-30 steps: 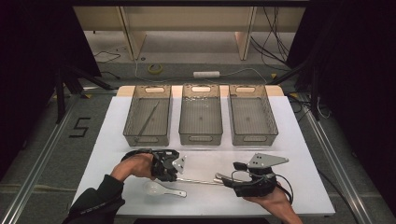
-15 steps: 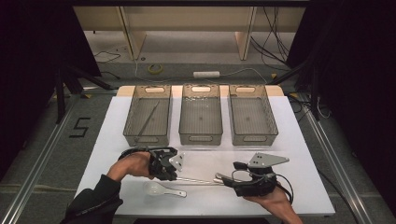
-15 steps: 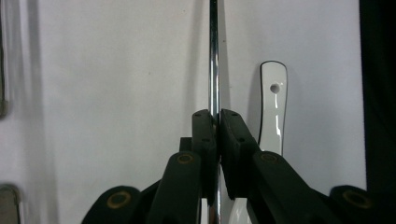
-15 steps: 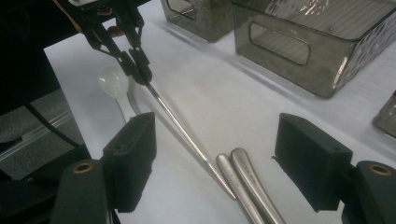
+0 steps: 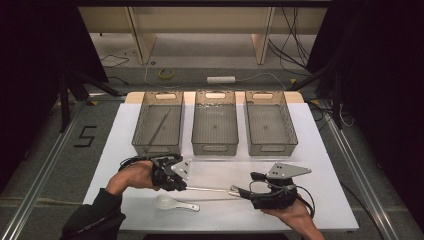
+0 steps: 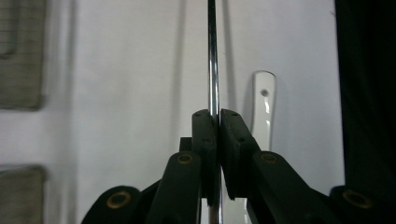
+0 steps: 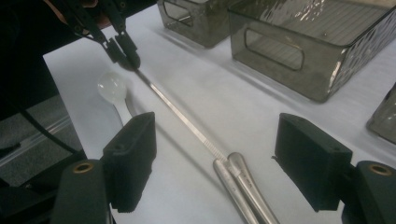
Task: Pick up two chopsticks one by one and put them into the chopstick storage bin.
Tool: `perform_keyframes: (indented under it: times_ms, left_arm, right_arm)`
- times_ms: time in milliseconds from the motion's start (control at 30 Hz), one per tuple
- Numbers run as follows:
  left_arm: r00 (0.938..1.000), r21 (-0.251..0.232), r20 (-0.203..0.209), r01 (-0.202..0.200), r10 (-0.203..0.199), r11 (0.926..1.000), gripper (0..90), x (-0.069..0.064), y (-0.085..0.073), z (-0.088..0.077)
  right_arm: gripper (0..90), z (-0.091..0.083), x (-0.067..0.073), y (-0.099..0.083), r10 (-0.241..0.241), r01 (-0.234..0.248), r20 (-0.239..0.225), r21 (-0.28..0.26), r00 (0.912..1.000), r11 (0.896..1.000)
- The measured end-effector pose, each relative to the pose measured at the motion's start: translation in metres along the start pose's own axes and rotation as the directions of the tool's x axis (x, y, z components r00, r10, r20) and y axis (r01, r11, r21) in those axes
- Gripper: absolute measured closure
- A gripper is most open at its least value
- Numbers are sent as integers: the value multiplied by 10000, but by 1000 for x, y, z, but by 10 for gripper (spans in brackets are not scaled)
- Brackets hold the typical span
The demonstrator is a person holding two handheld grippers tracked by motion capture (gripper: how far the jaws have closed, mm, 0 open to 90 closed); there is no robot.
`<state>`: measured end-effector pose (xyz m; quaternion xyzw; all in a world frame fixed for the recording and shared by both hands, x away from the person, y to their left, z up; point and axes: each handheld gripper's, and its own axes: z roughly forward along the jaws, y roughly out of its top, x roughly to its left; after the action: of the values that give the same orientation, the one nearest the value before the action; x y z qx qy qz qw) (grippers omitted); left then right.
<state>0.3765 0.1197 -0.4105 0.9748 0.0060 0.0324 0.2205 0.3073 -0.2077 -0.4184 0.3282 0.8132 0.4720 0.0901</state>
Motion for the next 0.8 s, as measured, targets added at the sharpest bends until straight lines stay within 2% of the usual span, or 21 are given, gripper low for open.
perform_keyframes:
  times_ms: [33, 67, 100, 133, 233, 300, 333, 400, 433, 467, 500, 533, 600, 633, 667, 700, 733, 767, 800]
  left_arm:
    - [10000, -136, -55, 79, -79, 9999, 845, 1, -1, -3]
    - [9992, -369, -350, 156, -169, 9992, 844, 3, -3, -6]
    - [9975, -639, -507, 464, -497, 9969, 845, 6, -5, -10]
    - [9960, -746, -676, 531, -582, 9958, 844, 7, -6, -12]
    - [9808, -1270, -1325, 1264, -1431, 9838, 844, 13, -11, -19]
    - [9685, -1557, -1629, 1635, -1885, 9742, 844, 18, -13, -25]
    - [9622, -1708, -1650, 1883, -2165, 9671, 845, 19, -13, -27]
    - [9409, -2031, -2106, 2233, -2652, 9534, 845, 22, -13, -32]
    - [9298, -2189, -2126, 2543, -3004, 9420, 845, 24, -14, -34]
    - [9225, -2325, -2281, 2588, -3113, 9375, 845, 26, -14, -36]
    - [9073, -2558, -2377, 2861, -3469, 9234, 845, 28, -15, -39]
    - [8961, -2695, -2430, 3055, -3715, 9132, 845, 31, -15, -41]
    - [8572, -3122, -2606, 3606, -4442, 8789, 844, 38, -19, -46]
    - [8425, -3244, -2691, 3769, -4666, 8676, 845, 42, -21, -47]
    - [8143, -3476, -2919, 3983, -5017, 8488, 845, 46, -25, -49]
    - [8000, -3593, -2913, 4166, -5245, 8350, 845, 49, -28, -50]
    - [7830, -3735, -2965, 4319, -5468, 8209, 844, 52, -32, -50]
    - [7508, -3961, -3062, 4586, -5853, 7955, 844, 57, -37, -51]
    - [7404, -4015, -3033, 4716, -5999, 7851, 844, 60, -41, -52]
  right_arm:
    - [303, -1, 0, 0, 33, -33, 16, -83, 10000, 10000]
    - [303, -1, 0, 0, 27, -26, 21, -142, 10000, 9999]
    - [302, -2, 0, 1, 25, -25, 20, -231, 10000, 9997]
    - [302, -3, -1, 1, 14, -13, 15, -320, 10000, 9995]
    - [302, -4, -1, 1, 0, 0, -2, -461, 10000, 9989]
    - [302, -4, -1, 1, 2, -2, 4, -466, 10000, 9989]
    - [302, -4, -1, 1, 23, -22, 11, -460, 10000, 9989]
    - [302, -4, -1, 1, 2, -1, 5, -460, 10000, 9989]
    - [302, -4, -1, 1, 4, -4, 6, -454, 10000, 9990]
    - [302, -4, -1, 1, 9, -10, -15, -448, 10000, 9990]
    - [302, -3, -1, 1, 21, -22, -19, -428, 10000, 9991]
    - [302, -3, -1, 1, 22, -23, -24, -417, 10000, 9991]
    - [302, -3, -1, 1, 23, -25, -31, -407, 10000, 9992]
    - [302, -3, -1, 1, 22, -23, -24, -400, 10000, 9992]
    - [302, -3, -1, 1, 21, -22, -22, -403, 10000, 9992]
    - [302, -3, 0, 1, 26, -27, -27, -411, 10000, 9992]
    - [302, -3, 0, 1, 25, -26, -21, -412, 10000, 9991]
    - [302, -3, -1, 1, 5, -6, -20, -415, 10000, 9991]
    - [302, -3, -1, 1, 16, -16, -10, -417, 10000, 9991]
